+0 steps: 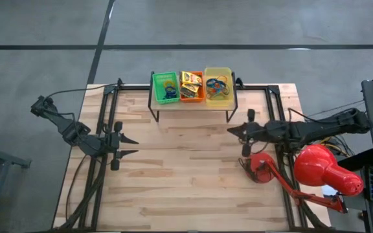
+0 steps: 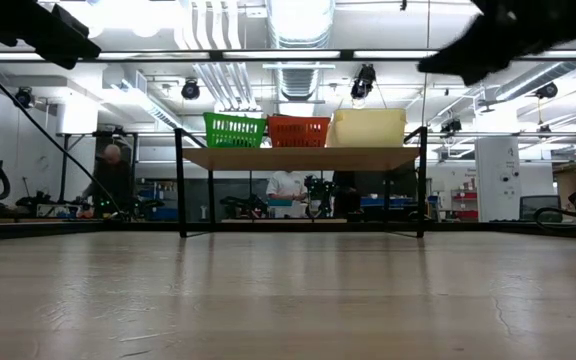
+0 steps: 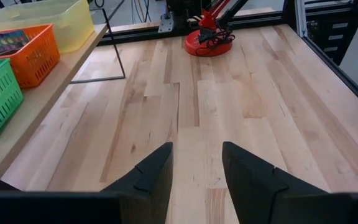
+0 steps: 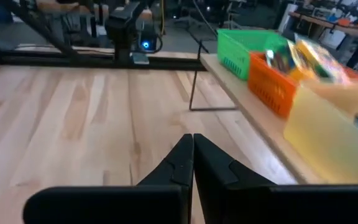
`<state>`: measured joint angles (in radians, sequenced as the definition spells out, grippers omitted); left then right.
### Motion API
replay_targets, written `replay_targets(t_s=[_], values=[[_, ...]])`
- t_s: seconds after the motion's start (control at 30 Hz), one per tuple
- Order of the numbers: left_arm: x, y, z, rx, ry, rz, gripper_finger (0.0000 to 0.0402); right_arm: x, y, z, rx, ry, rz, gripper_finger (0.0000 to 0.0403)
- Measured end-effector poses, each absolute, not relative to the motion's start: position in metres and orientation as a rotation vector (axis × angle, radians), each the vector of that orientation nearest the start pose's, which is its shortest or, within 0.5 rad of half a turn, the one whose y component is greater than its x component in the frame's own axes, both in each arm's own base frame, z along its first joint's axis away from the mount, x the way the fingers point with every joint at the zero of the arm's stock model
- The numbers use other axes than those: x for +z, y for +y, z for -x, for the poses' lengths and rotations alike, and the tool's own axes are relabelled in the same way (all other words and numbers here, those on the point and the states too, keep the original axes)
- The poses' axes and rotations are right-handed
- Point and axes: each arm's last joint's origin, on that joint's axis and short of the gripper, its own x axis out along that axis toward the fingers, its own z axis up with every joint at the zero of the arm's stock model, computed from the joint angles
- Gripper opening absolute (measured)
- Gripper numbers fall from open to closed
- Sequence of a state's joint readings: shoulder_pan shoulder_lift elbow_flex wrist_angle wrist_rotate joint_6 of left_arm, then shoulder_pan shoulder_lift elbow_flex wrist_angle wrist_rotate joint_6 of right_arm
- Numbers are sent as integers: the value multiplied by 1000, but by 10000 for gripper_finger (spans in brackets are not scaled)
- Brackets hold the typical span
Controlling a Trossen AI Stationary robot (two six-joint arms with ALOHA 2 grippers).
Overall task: Pick & Place Office Desk Supplies
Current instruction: Return to Home Position
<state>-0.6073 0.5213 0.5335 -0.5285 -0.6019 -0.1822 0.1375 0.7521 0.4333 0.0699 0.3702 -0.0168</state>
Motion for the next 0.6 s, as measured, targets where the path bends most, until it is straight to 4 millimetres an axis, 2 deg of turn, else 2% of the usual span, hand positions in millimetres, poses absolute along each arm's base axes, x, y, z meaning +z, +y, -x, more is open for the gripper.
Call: replay_targets(t_s=[0.17,0.33,0.47,0.6], values=[[253,-52,-104,34,422,-114,141,214,9,-144,-268,174,-3,8],[253,-52,-104,33,422,-114,141,179,6,-127,-284,107,-44,8],[253,-52,-104,33,422,-114,141,164,5,-118,-281,43,-35,8],[253,-52,-104,33,422,-114,141,161,4,-111,-285,68,-43,8]])
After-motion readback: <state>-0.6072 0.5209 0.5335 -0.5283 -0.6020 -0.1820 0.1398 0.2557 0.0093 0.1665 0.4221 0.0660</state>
